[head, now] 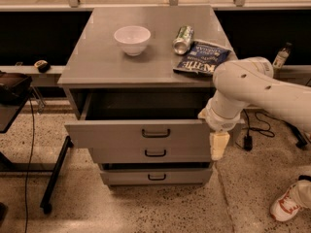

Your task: Open top drawer

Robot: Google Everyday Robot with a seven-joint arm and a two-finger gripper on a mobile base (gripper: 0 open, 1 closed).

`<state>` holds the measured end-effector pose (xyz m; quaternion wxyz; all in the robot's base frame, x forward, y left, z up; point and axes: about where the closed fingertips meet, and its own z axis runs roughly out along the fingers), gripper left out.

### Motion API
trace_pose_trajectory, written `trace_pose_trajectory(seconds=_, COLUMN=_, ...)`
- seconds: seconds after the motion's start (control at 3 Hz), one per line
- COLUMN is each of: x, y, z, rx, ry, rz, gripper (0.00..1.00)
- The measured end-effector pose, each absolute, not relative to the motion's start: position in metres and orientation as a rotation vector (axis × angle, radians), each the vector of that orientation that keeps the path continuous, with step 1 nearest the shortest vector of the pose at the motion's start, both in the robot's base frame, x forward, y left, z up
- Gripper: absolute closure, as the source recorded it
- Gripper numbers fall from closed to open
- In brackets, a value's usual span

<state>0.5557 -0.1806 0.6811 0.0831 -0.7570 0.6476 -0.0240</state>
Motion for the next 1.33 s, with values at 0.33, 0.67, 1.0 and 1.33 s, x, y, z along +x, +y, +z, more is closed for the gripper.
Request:
trace_pose_trajectory(seconds=0.33, x=0.538, y=-0.180, z=0.678, rx=-2.305, ry=1.951, rz=-0.054, gripper=0.23)
trace_pose_trajectory(seconds=0.67, x=0.526, y=-0.177, z=0.676, rx=-2.343, ry=1.957, rz=-0.046, gripper=0.36)
trace_pose_trajectory(seconds=1.0, x=0.525, y=-0.176, z=0.680, rx=-2.346, ry=1.956, rz=-0.047, gripper=0.37)
trace_pose_trajectory(seconds=1.33, x=0.525, y=-0.176, z=0.683, rx=-2.346, ry=1.956, rz=-0.047, gripper=0.32)
